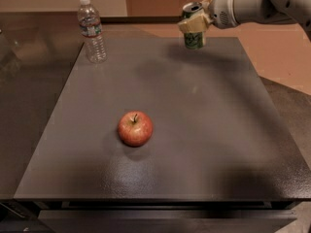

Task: Move green can near water bottle

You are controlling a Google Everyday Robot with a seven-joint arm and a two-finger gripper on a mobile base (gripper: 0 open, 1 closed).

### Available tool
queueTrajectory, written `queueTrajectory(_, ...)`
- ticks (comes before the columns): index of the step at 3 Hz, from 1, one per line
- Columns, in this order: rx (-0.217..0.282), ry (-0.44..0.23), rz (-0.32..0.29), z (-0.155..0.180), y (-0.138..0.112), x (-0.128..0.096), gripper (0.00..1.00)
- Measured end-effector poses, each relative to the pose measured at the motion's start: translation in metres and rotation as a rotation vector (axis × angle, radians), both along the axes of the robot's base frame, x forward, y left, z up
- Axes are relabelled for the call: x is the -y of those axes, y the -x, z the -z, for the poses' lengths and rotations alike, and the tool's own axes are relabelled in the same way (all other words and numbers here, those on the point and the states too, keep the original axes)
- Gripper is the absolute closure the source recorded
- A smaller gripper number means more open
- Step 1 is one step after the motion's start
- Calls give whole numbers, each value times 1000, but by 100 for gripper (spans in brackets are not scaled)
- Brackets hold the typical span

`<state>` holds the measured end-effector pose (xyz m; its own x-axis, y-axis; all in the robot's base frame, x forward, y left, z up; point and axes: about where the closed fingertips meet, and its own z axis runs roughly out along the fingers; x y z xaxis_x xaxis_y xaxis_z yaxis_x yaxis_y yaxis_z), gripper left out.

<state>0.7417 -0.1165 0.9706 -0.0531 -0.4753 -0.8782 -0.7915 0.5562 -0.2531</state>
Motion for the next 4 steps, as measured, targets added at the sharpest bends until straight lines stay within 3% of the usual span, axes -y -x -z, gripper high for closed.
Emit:
queueTrajectory(1, 32, -45, 19, -1, 4, -24, 100)
queueTrajectory(4, -32, -223, 16, 5, -10, -85, 100)
